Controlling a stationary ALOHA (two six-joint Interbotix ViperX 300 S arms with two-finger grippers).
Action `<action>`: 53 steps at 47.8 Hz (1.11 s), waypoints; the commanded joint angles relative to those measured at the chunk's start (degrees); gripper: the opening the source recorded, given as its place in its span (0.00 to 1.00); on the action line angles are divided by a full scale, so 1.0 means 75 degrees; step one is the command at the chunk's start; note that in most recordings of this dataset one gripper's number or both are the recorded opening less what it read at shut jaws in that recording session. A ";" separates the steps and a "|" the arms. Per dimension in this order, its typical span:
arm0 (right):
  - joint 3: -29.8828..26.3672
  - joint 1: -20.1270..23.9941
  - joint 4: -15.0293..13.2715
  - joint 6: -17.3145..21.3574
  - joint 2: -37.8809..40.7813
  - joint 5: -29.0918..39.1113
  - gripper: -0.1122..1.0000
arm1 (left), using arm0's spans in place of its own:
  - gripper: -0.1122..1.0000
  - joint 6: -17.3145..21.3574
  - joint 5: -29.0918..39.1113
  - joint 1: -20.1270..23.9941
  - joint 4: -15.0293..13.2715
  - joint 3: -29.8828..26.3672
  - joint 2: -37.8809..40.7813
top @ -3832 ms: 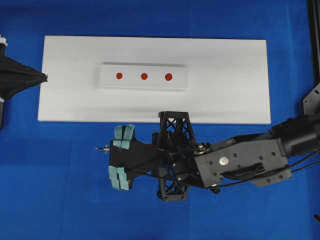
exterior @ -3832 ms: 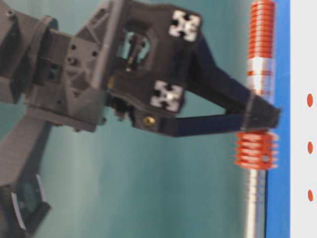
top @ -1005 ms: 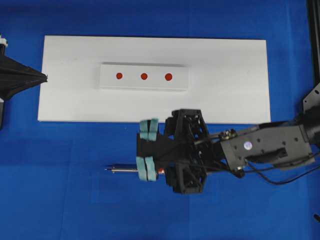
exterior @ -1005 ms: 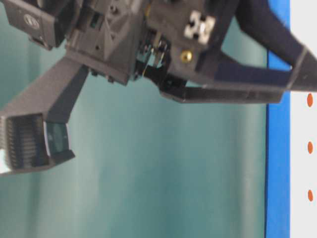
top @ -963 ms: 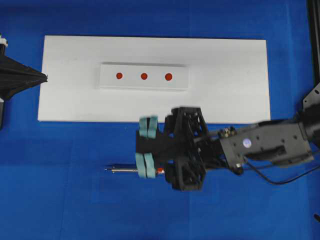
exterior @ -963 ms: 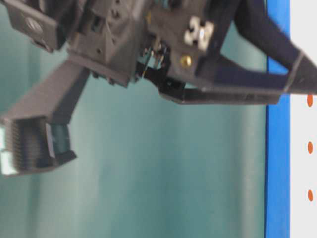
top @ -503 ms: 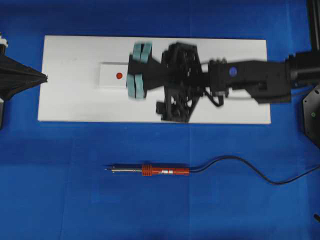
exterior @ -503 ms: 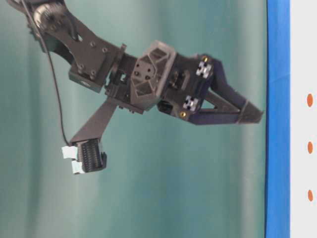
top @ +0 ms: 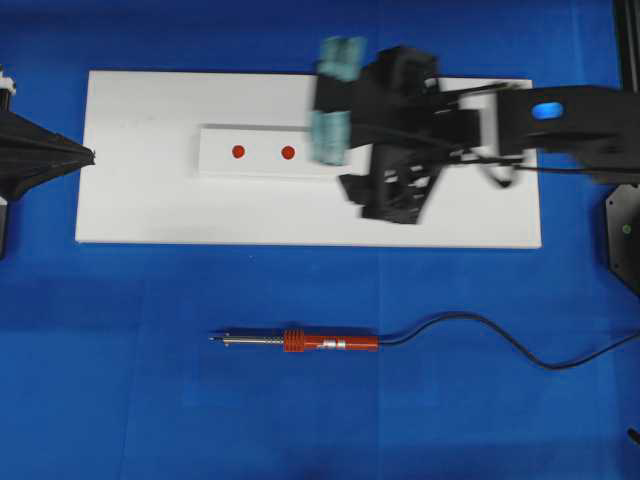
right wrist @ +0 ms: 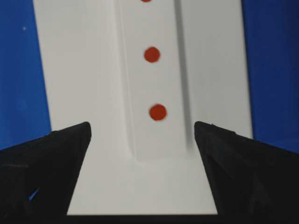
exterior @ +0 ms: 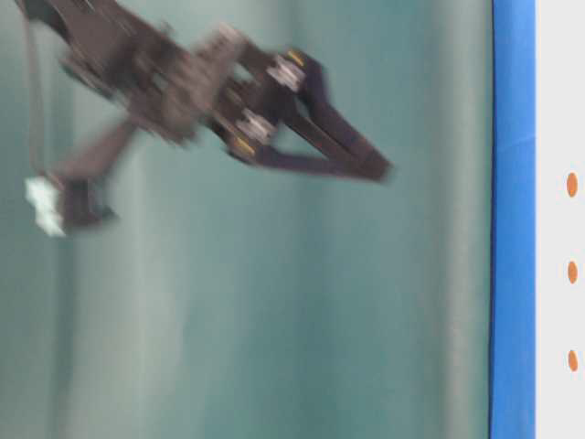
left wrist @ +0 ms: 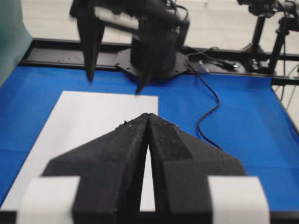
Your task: Touch the tip of the soldering iron to the mark.
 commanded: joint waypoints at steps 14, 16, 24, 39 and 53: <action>0.1980 -0.0094 -0.0035 -0.0012 -0.3422 -0.0258 0.85 | 0.10 0.0023 -0.0035 0.0000 0.0012 -0.0047 0.0035; 0.2215 -0.0082 -0.0023 0.0000 -0.3820 -0.0316 0.85 | 0.10 0.0023 -0.0035 0.0000 0.0012 -0.0035 0.0047; 0.3234 -0.0094 -0.0023 0.0012 -0.5449 -0.0562 0.85 | 0.10 0.0023 -0.0012 0.0000 0.0000 -0.0023 0.0047; 0.4840 -0.0094 -0.0012 0.0035 -0.7629 -0.1055 0.85 | 0.10 0.0023 -0.0012 -0.0047 0.0000 -0.0012 0.0035; 0.5754 -0.0094 0.0035 0.0082 -0.8262 -0.1465 0.85 | 0.10 0.0012 -0.0012 -0.0047 0.0000 -0.0012 0.0035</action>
